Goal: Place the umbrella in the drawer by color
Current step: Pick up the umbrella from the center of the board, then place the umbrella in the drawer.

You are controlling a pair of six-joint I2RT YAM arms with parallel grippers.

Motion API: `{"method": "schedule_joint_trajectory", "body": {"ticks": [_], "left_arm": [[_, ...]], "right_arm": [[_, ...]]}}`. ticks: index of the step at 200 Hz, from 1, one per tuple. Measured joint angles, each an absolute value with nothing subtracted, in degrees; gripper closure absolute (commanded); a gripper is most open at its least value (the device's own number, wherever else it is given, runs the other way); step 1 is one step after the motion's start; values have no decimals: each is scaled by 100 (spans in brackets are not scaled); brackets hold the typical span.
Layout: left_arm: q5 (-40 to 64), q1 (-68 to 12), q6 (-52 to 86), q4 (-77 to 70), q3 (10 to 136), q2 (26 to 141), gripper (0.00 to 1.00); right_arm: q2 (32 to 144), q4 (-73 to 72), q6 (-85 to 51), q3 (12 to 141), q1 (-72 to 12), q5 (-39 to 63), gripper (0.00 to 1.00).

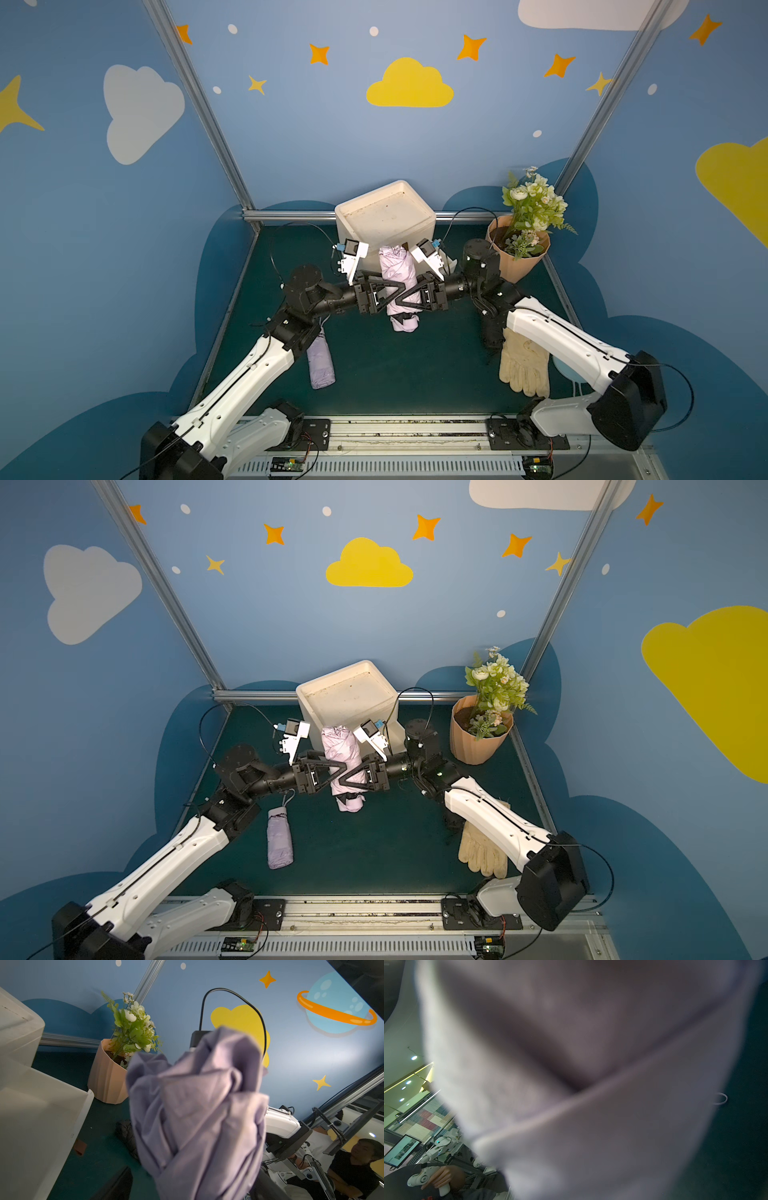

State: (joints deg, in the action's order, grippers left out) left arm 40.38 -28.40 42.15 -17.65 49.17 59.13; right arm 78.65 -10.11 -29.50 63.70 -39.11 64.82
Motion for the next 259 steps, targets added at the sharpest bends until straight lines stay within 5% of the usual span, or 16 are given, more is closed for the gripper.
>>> {"method": "schedule_joint_trajectory", "body": {"ticks": [57,122,143,191,259], "left_arm": [[3966,-2965,4248,-1894,5057,6101,61],[3730,-3020,3728,-969,5374,6114,81],[3323,-3028,3068,86,6025,6239,85],[2171,-3218,1332,2191,7970,7387,90],[-292,-4108,-491,4525,10923,10348,90]], "right_arm": [[7865,-851,-2742,6410,-3913,6479,68],[7456,-40,-2152,6405,-3531,6149,14],[6952,314,-1981,6176,-3168,5741,6],[6176,532,-2213,5006,-1835,4960,7],[7096,-469,-3809,3614,-878,4543,24]]}}
